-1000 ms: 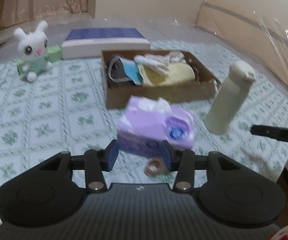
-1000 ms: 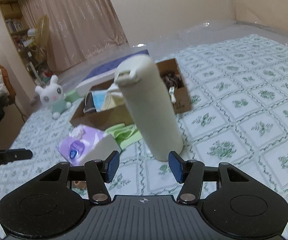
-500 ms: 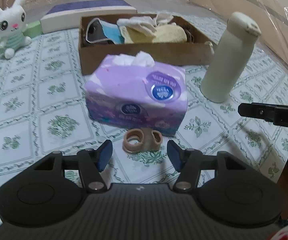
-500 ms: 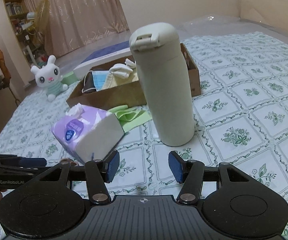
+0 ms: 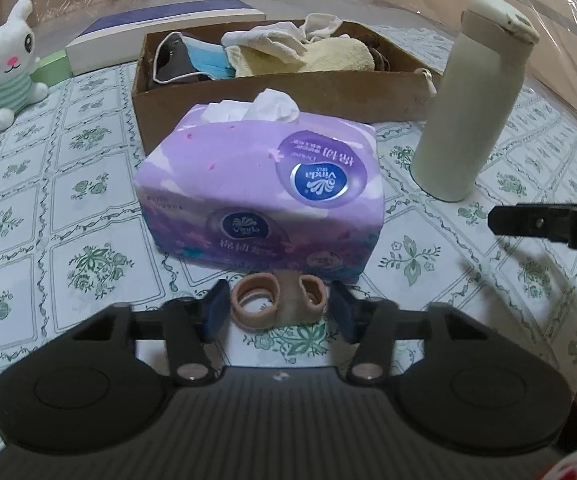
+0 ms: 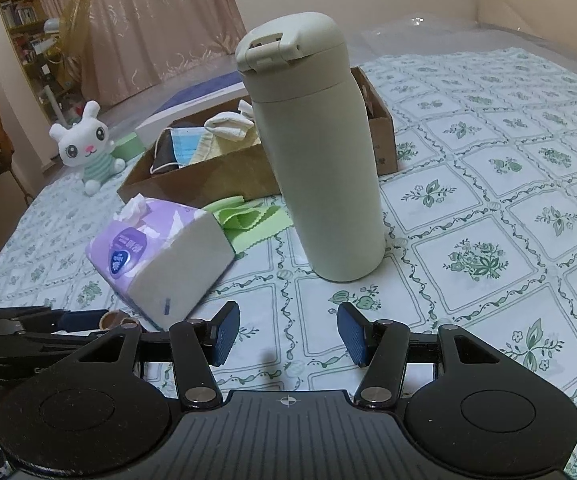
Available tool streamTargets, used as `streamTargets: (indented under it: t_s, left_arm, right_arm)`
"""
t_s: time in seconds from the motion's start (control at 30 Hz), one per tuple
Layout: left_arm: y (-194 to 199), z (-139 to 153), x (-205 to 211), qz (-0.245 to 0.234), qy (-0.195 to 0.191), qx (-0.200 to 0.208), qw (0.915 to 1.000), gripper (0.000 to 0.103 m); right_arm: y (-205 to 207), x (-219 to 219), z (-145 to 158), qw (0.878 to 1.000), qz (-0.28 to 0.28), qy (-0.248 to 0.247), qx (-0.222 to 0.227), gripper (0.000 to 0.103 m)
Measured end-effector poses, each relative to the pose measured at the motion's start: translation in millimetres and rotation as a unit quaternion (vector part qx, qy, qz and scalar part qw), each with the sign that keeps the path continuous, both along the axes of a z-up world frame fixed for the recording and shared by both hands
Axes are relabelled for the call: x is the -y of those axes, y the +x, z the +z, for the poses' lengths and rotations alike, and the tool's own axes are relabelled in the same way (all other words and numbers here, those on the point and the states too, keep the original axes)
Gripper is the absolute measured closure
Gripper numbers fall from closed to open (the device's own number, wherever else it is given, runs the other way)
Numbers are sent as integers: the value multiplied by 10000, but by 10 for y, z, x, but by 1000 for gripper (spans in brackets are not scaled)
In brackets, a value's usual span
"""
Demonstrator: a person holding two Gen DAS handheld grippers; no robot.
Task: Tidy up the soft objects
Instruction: 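Grasp the beige ring clip with the left gripper, then grasp the light green cloth with the right gripper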
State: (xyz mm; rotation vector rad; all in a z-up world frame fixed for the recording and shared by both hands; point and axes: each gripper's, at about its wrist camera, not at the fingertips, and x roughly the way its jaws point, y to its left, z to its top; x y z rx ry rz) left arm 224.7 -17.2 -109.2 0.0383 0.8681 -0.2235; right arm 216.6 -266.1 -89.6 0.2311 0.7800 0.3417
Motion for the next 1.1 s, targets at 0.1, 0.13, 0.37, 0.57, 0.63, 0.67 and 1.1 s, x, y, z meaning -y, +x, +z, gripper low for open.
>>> streamTargets:
  t_s: [0.1,0.13,0.37,0.57,0.63,0.67,1.1]
  left_arm:
    - [-19,-10,-17,-119,5,107,9999,73]
    - [-27,-7,-17,-136,7,125,9998,78]
    - [-128,76,-202,-165,89,220,9996,86]
    - [-194,272,-613,199,245,355,9989,86]
    - [-174,355,-769,315,295,404,9983,86]
    - [-155,396,-841,353,317,424,9980,86]
    - [442,911,-1473,785,340,646,9942,86]
  right_arm:
    - [-1,-10,30,9999,104,-81,67,48]
    - [0,-18,47,9997,152,-136,95,48]
    - [15,-185,327,9962,640,-423,420,48]
    - [65,-487,717,9822,1345,-968,890,48]
    - [157,-642,893,9767,1533,-1105,1013,48]
    - [210,-726,979,9743,1585,-1182,1077,48]
    - [1852,-1429,928,9770,1086,-1194,-1393,48]
